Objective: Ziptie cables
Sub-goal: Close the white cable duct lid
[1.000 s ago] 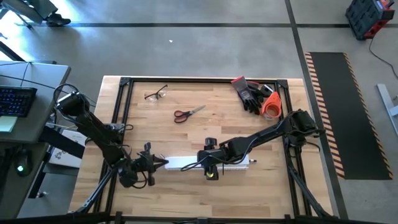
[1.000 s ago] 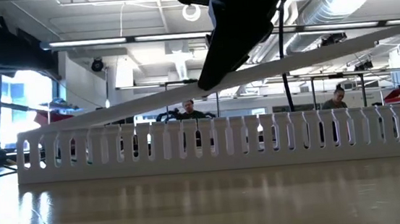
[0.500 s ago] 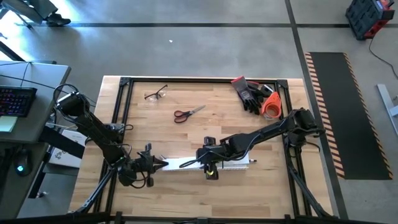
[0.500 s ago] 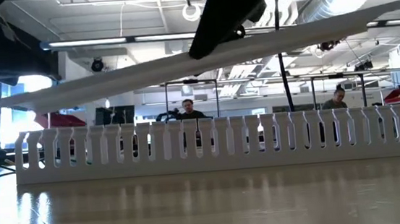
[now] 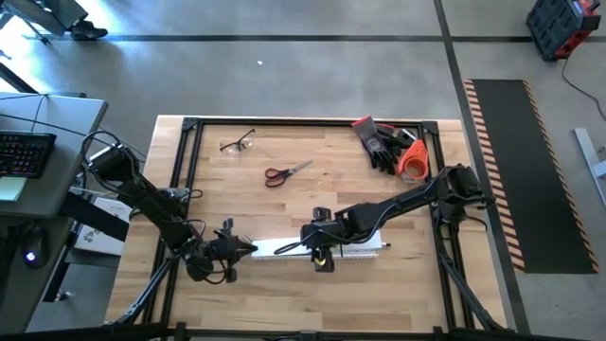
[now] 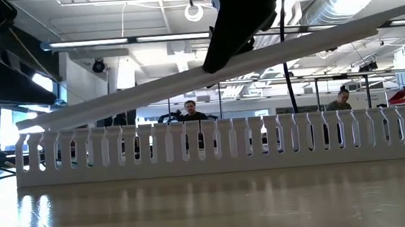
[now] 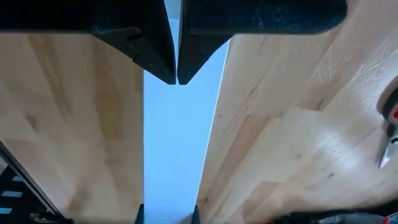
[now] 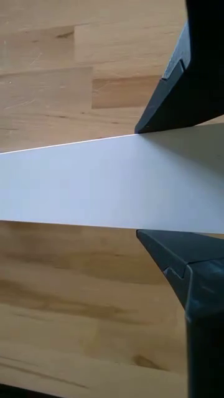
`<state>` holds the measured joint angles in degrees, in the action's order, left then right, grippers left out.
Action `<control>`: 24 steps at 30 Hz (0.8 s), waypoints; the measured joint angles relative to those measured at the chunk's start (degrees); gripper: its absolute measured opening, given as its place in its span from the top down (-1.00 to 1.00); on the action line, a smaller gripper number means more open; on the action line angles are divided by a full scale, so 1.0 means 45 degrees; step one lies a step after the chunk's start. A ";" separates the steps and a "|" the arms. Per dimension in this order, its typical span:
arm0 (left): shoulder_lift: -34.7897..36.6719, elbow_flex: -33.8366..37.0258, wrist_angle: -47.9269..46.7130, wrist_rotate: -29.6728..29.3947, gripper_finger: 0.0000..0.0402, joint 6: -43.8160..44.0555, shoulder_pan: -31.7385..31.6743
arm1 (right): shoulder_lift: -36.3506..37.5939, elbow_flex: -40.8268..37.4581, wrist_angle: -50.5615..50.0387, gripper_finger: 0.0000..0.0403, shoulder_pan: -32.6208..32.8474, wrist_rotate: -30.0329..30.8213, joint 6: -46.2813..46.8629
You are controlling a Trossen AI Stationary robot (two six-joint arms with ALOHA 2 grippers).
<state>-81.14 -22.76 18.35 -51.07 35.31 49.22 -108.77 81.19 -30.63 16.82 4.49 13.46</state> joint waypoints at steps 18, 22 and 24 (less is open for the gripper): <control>0.0000 0.0000 -0.0005 0.0670 1.00 0.0122 -0.0031 | -0.0405 -0.0010 0.0084 -0.06 -0.0005 -0.0232 -0.0143; 0.0000 0.0000 -0.0018 0.0758 1.00 0.0131 -0.0031 | -0.0408 -0.0010 0.0020 -0.04 -0.0005 -0.0248 -0.0190; -0.0092 0.0000 0.0016 0.0758 1.00 0.0146 -0.0031 | -0.0408 -0.0014 -0.0010 -0.04 -0.0005 -0.0248 -0.0195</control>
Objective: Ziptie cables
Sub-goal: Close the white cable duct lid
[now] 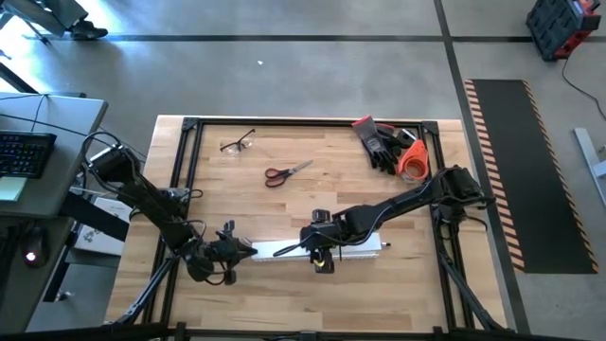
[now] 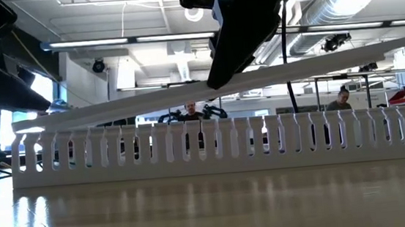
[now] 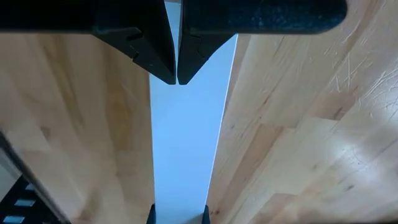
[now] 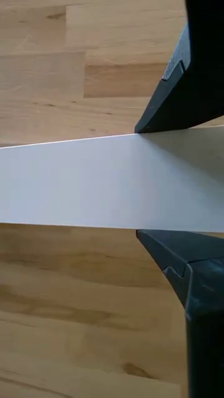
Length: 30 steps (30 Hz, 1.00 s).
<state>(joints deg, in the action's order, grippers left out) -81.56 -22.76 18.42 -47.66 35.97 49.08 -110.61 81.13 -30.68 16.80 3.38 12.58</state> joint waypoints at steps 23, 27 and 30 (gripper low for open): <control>-0.1545 -0.0024 0.0959 0.0307 1.00 0.0312 -0.0350 | -0.0731 -0.0013 -0.0110 -0.03 0.0129 0.0069 0.0159; -0.1550 -0.0024 0.0966 0.0333 1.00 0.0316 -0.0350 | -0.1037 0.0053 -0.0115 -0.03 0.0234 0.0269 0.0159; -0.1253 0.0005 0.1017 0.0519 1.00 0.0195 -0.0359 | -0.1117 0.0057 -0.0088 -0.03 0.0296 0.0503 0.0154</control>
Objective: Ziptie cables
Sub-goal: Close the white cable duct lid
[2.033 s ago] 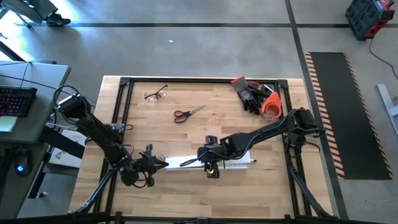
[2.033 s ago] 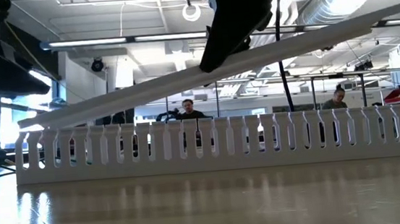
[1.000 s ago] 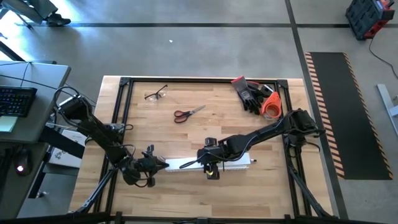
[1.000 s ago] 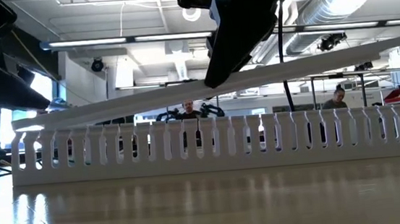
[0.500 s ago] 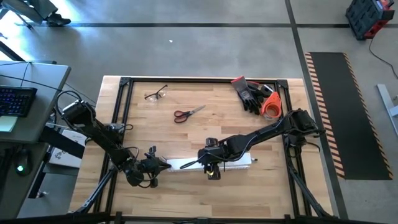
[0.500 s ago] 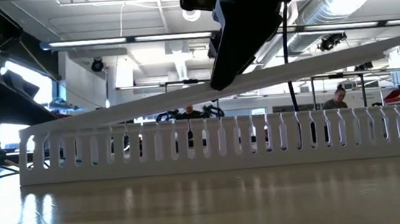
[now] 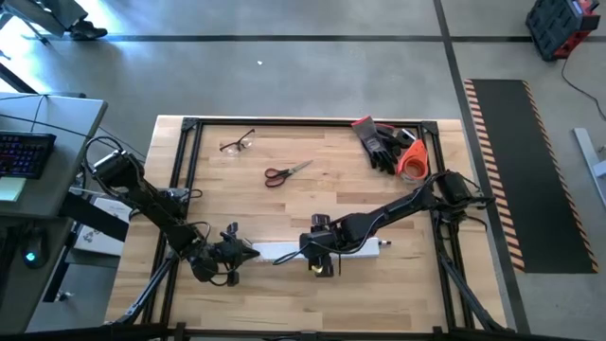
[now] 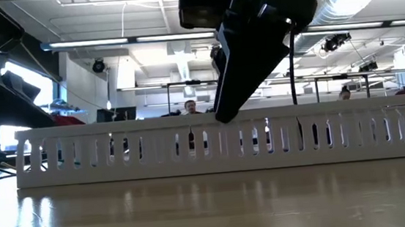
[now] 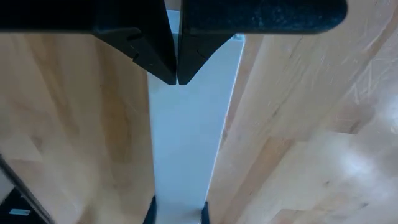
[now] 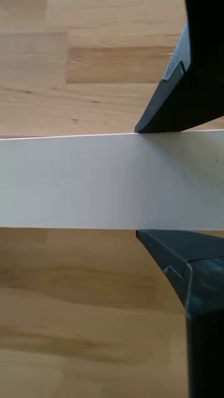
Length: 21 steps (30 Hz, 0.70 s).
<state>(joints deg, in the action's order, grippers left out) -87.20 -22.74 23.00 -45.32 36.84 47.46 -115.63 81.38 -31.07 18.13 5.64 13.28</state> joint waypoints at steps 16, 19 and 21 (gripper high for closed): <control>0.0062 -0.0826 0.2106 0.2762 1.00 -0.3982 -0.2105 | -0.0068 -0.0029 0.0444 -0.03 -0.0053 0.0074 -0.0329; -0.0724 -0.0826 0.2396 0.3625 1.00 -0.3750 -0.2750 | -0.0073 -0.0029 0.0482 -0.03 -0.0058 0.0070 -0.0350; -0.1221 -0.0826 0.2438 0.4159 1.00 -0.3530 -0.3037 | -0.0078 -0.0034 0.0477 -0.03 -0.0058 0.0085 -0.0387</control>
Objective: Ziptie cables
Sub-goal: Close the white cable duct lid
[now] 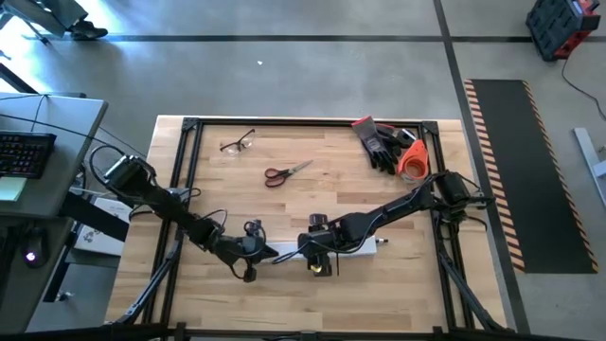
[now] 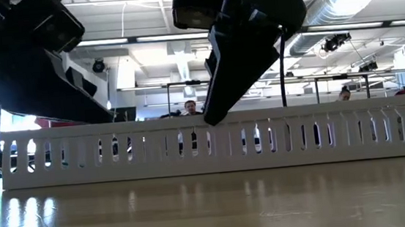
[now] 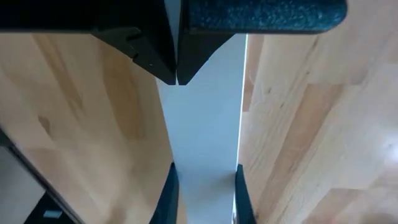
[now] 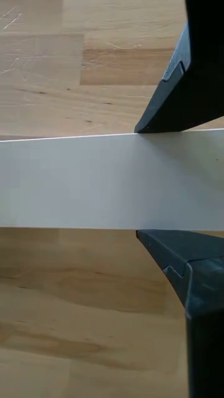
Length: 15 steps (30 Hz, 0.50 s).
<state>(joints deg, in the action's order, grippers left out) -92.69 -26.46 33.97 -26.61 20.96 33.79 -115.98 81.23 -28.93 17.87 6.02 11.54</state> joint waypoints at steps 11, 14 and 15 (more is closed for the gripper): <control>-0.1387 -0.0097 0.0547 -0.0118 1.00 0.1067 -0.0083 | -0.0008 -0.0025 -0.0146 -0.16 0.0051 0.0457 -0.0273; -0.1400 -0.0069 0.0735 -0.0071 1.00 0.0839 0.0039 | -0.0138 -0.0062 0.0019 -0.36 0.0047 0.0615 -0.0555; -0.1405 -0.0068 0.0780 -0.0037 1.00 0.0797 0.0048 | -0.0131 -0.0066 -0.0056 -0.40 0.0039 0.0667 -0.0639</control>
<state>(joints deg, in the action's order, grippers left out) -99.01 -26.76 37.48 -26.77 24.54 34.01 -116.57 80.93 -29.18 18.04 9.02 8.66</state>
